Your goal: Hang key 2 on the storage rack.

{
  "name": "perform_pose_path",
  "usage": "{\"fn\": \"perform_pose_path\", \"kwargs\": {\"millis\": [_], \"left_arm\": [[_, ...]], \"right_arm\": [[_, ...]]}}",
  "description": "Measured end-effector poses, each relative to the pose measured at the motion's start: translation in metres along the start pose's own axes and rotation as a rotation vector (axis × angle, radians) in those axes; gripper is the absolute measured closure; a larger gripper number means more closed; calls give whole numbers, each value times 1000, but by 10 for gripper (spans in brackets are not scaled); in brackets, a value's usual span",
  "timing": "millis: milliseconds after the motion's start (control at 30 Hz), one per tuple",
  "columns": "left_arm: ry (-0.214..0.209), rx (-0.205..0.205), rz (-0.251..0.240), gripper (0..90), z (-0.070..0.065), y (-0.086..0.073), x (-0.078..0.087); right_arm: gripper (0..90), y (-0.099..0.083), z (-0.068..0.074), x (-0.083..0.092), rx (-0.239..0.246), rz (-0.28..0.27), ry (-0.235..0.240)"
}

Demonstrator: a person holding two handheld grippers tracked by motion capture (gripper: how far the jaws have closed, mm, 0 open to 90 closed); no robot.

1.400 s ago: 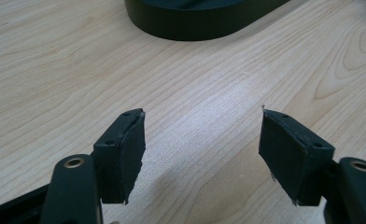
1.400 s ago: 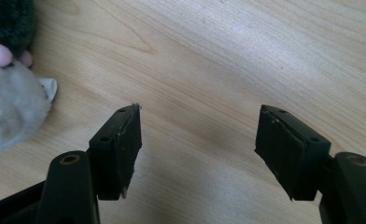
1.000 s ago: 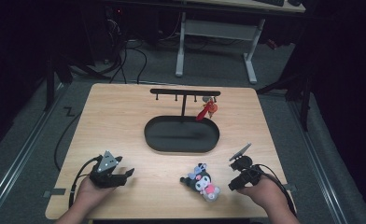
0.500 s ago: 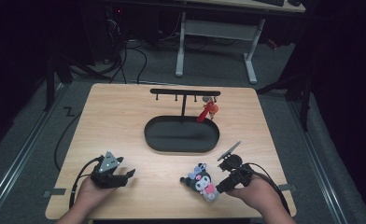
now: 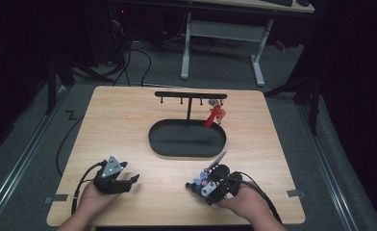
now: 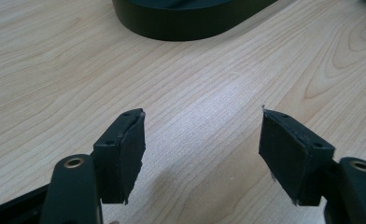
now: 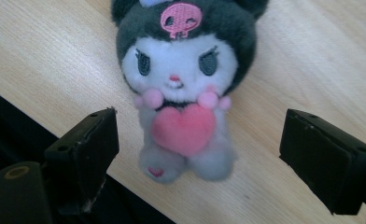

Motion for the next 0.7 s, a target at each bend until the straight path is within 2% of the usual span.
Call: {"fn": "perform_pose_path", "kwargs": {"millis": [33,133,200,233,567,700], "left_arm": [[-1,-1,0,320,0,0,0],[-1,0,-1,320,0,0,0],[-1,1,-3,319,0,0,0],[-1,1,-3,319,0,0,0],[-5,-2,2,319,-1,0,0],[-6,-3,5,319,-1,0,0]], "right_arm": [[117,-1,0,-3,13,9,5],[119,-7,5,-11,-29,43,5],[141,-8,3,-17,-2,39,22],[145,-10,4,-19,-13,43,21],[212,-10,1,-31,3,29,10],[364,-10,2,-32,26,28,6]]}}
Point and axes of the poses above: each handheld gripper's, and its own axes: x roughly backward along the jaws, y roughly out of its top, z roughly to its left, the point moved 10 cm from there along -x, roughly forward along the jaws, and after that the axes turned 15 degrees about -z, right-handed, at the moved point
